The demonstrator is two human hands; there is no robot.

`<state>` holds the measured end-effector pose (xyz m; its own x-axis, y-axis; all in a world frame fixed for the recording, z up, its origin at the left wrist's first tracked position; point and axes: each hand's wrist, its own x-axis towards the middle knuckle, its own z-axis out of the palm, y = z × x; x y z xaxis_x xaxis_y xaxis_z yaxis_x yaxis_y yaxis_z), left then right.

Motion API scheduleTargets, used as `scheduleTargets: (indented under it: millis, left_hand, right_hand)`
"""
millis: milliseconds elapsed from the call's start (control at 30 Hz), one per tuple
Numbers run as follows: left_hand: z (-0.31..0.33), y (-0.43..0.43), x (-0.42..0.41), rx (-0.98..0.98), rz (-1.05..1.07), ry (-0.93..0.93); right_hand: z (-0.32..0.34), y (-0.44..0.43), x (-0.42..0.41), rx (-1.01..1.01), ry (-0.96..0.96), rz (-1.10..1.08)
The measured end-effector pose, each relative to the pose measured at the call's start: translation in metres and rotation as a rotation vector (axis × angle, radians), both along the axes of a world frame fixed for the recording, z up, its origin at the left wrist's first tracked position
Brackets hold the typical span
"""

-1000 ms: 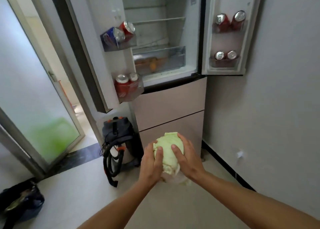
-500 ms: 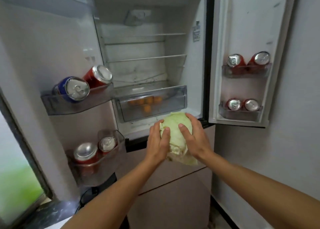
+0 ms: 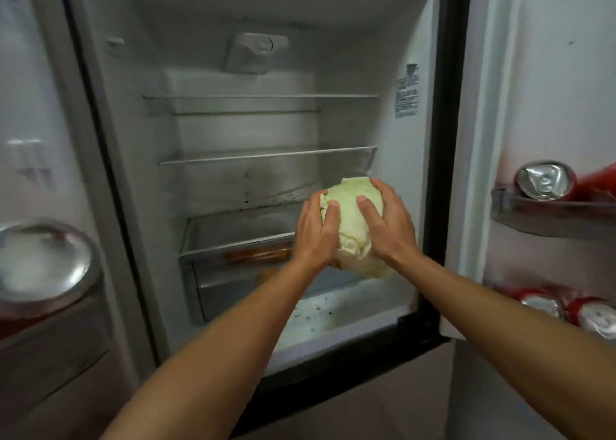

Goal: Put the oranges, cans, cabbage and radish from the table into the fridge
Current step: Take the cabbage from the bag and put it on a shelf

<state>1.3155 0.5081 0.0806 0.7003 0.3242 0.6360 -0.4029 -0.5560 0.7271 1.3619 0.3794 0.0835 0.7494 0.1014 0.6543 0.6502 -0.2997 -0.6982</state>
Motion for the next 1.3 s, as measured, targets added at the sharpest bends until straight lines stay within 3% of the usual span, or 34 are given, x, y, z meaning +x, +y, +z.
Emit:
scheduleTargets:
  millis: [167, 467, 633, 800, 933, 1100, 1300]
  left_hand:
    - [0.010, 0.033, 0.079, 0.039, 0.082, -0.026]
    - [0.011, 0.106, 0.192, 0.040, 0.240, 0.075]
    - [0.016, 0.142, 0.256, -0.007, 0.235, 0.187]
    - [0.013, 0.175, 0.304, -0.061, 0.120, 0.165]
    - [0.006, 0.198, 0.331, -0.101, 0.052, 0.189]
    - [0.005, 0.216, 0.343, -0.161, -0.025, 0.216]
    - [0.012, 0.208, 0.337, -0.079, -0.024, 0.318]
  right_hand:
    - [0.009, 0.037, 0.091, 0.003, -0.047, 0.065]
    - [0.003, 0.122, 0.223, 0.072, 0.049, 0.222]
    - [0.006, 0.159, 0.286, 0.083, 0.125, 0.216]
    - [0.009, 0.188, 0.328, 0.080, 0.053, 0.193]
    - [0.001, 0.202, 0.348, 0.015, -0.010, 0.137]
    - [0.002, 0.211, 0.357, -0.071, -0.225, 0.075]
    - [0.013, 0.191, 0.366, -0.389, -0.331, -0.171]
